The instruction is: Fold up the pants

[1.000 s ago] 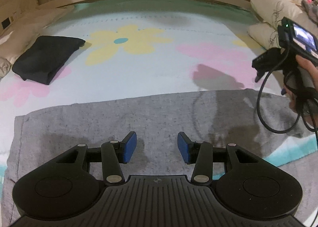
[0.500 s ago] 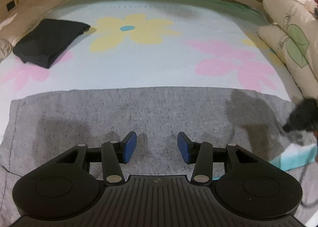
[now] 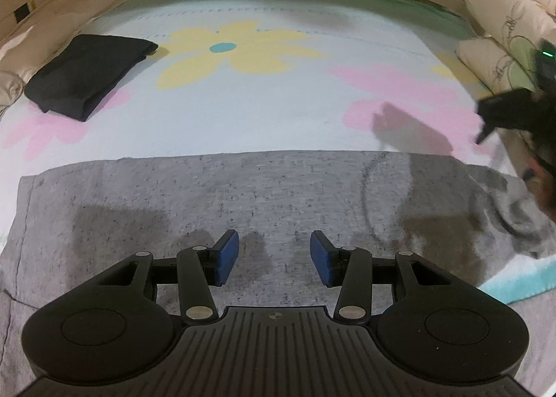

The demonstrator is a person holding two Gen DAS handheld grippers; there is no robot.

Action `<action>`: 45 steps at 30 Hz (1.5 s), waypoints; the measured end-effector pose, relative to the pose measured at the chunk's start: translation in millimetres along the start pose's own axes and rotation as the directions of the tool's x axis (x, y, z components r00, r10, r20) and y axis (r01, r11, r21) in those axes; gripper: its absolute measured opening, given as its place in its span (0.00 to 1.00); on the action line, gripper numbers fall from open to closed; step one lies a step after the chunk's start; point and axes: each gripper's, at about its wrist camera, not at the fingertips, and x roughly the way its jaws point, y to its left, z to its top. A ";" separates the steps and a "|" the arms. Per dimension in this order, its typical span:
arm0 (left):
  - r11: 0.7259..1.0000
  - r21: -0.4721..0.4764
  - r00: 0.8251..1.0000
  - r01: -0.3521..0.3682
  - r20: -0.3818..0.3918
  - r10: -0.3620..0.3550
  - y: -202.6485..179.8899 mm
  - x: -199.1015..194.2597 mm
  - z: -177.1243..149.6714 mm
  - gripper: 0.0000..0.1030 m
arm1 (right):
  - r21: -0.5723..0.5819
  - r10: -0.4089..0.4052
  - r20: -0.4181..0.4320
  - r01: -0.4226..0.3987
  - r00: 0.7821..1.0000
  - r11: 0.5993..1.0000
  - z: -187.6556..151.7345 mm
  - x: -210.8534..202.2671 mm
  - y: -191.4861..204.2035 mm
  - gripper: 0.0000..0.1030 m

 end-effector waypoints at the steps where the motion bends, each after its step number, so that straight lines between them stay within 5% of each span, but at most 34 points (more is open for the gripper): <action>1: 1.000 0.006 1.000 -0.003 0.001 0.003 -0.2 0.5 0.1 0.43 | 0.007 -0.032 0.002 0.032 0.999 0.999 3.2 3.8 8.1 0.94; 7: 1.000 -0.003 1.000 -0.015 -0.003 0.015 6.0 6.2 2.6 0.43 | 0.036 -0.105 -0.103 0.109 0.989 0.993 -2.4 40.3 21.9 0.83; 10: 1.000 -0.025 1.000 -0.004 -0.014 0.003 9.2 7.8 1.7 0.43 | 0.047 -0.063 -0.073 0.067 0.995 0.997 -15.4 23.9 2.7 0.52; 11: 0.999 -0.032 1.000 0.004 -0.018 -0.004 10.0 8.2 1.3 0.43 | 0.017 -0.054 -0.077 0.055 0.996 0.998 -18.1 18.1 -2.2 0.23; 12: 0.999 -0.037 1.000 0.010 -0.019 -0.011 10.3 8.3 0.7 0.43 | 0.005 -0.036 -0.092 0.036 0.995 0.999 -21.3 12.4 -10.1 0.08; 18: 0.992 -0.094 0.995 0.081 -0.054 -0.087 17.8 18.3 6.4 0.43 | 0.074 0.102 -0.152 -0.091 0.983 0.993 -49.4 -15.7 -62.0 0.08; 22: 0.968 -0.216 0.984 0.130 -0.089 -0.152 36.6 36.0 22.2 0.43 | 0.066 0.146 -0.138 -0.138 0.980 0.988 -73.4 -30.7 -78.8 0.07; 29: 0.902 -0.411 0.978 0.133 -0.093 -0.187 64.8 75.8 45.2 0.43 | -0.041 0.104 -0.111 -0.109 0.988 0.993 -81.1 -35.7 -62.6 0.07; 38: 0.895 -0.439 0.982 0.081 -0.119 -0.147 61.7 112.3 55.5 0.43 | -0.059 0.110 -0.110 -0.117 0.988 0.991 -80.9 -32.8 -58.6 0.08; 41: 0.906 -0.415 0.990 0.079 -0.073 -0.120 57.1 110.5 63.5 0.04 | -0.067 0.120 -0.110 -0.128 0.987 0.990 -78.0 -36.3 -63.0 0.08; 45: 0.941 -0.332 0.997 0.063 -0.011 -0.071 44.2 69.1 69.0 0.04 | -0.083 0.139 -0.100 -0.148 0.985 0.985 -74.9 -37.2 -76.2 0.08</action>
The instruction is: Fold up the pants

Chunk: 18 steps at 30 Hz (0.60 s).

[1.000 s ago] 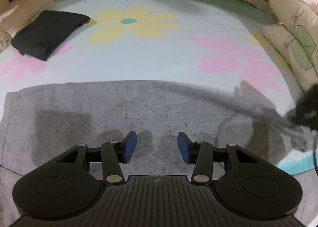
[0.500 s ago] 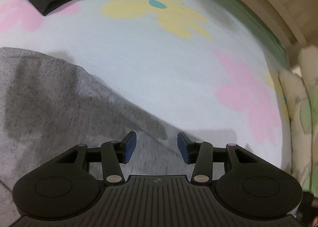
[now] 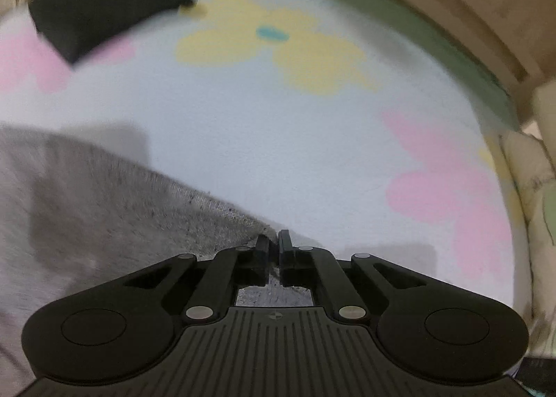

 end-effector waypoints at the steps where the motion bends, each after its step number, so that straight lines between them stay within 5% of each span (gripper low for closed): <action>1: 1.000 0.023 1.000 -0.002 0.013 0.002 -3.4 -13.0 -1.1 0.04 | -0.004 0.005 0.011 -0.005 1.000 1.000 -2.5 -1.7 -3.4 0.08; 10: 0.979 0.204 0.984 0.004 0.175 -0.040 -13.8 -154.9 -59.1 0.04 | -0.029 0.030 0.129 -0.027 0.991 0.999 -38.9 -96.8 -25.4 0.08; 18: 0.960 0.281 0.980 0.019 0.183 -0.073 24.6 -202.4 -165.0 0.04 | -0.006 0.045 0.123 -0.044 0.991 0.999 -117.4 -142.7 -63.5 0.08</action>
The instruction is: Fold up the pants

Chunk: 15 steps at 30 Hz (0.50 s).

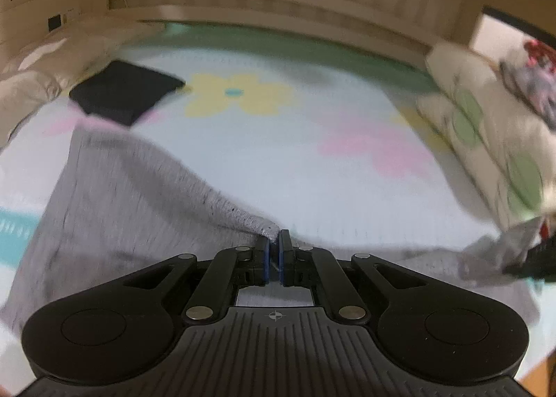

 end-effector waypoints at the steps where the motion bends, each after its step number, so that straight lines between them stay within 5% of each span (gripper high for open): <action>1: 1.000 0.011 1.000 0.001 -0.012 -0.001 0.0 1.6 -10.0 0.04 | 0.003 -0.008 -0.016 0.008 1.000 1.000 -10.0 -0.4 -5.3 0.08; 6: 0.999 0.038 0.995 -0.003 -0.096 0.007 2.2 9.6 -59.6 0.04 | 0.007 -0.067 -0.100 0.068 0.993 0.998 -46.7 16.2 -28.6 0.08; 12: 0.994 0.104 0.986 -0.037 -0.160 0.053 0.5 31.1 -81.9 0.05 | 0.046 -0.035 -0.188 0.044 0.982 0.998 -63.5 35.2 -51.5 0.09; 15: 0.995 0.093 0.979 -0.033 -0.199 0.051 2.8 41.6 -85.6 0.05 | 0.071 -0.024 -0.125 0.033 0.992 0.997 -59.9 18.9 -63.5 0.35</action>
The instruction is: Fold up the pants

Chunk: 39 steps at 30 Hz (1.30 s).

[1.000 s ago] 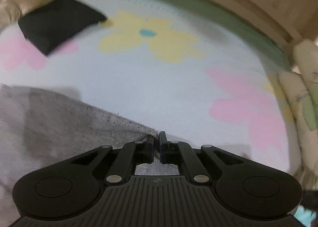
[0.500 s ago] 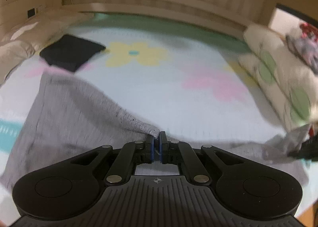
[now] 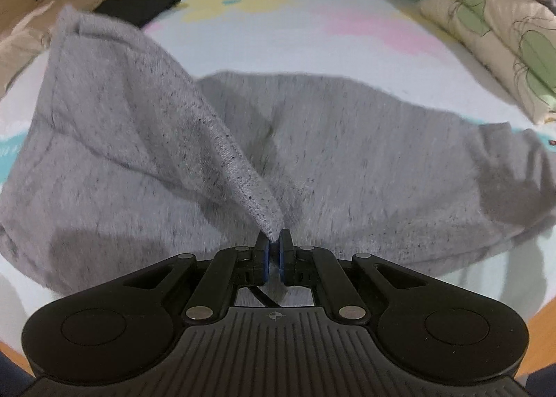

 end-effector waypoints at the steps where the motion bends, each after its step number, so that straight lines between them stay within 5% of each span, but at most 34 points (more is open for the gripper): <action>1: 1.000 -0.015 1.000 0.010 -0.021 -0.010 2.2 4.6 -0.5 0.05 | 0.004 -0.018 0.040 0.018 0.999 1.000 1.8 -8.2 -6.2 0.40; 5: 1.000 -0.027 0.999 0.009 -0.036 -0.009 1.4 14.0 0.1 0.05 | 0.087 -0.071 0.139 0.059 0.988 0.994 17.3 -35.7 -37.2 0.44; 12: 0.999 0.026 0.999 -0.030 -0.008 0.031 -14.0 19.7 1.5 0.05 | 0.267 -0.114 0.162 0.068 0.980 0.961 37.6 -36.3 -91.4 0.45; 30: 1.000 -0.021 1.000 -0.011 0.008 0.011 -6.2 24.8 -2.0 0.05 | 0.260 -0.034 0.103 0.006 0.994 0.966 63.1 37.0 -98.4 0.47; 33: 0.999 -0.037 1.000 -0.002 0.005 0.002 -4.1 24.9 -1.0 0.05 | 0.239 -0.052 0.113 0.024 0.992 0.971 61.1 36.2 -93.5 0.28; 34: 0.999 -0.046 1.000 0.003 0.005 -0.003 -2.9 24.2 -0.8 0.05 | 0.239 -0.067 0.117 0.038 0.991 0.970 60.8 35.2 -92.4 0.12; 39: 0.997 -0.069 0.998 0.040 0.056 -0.037 -1.3 13.9 2.1 0.05 | 0.176 -0.092 0.217 0.054 0.972 0.983 55.6 2.4 -80.4 0.10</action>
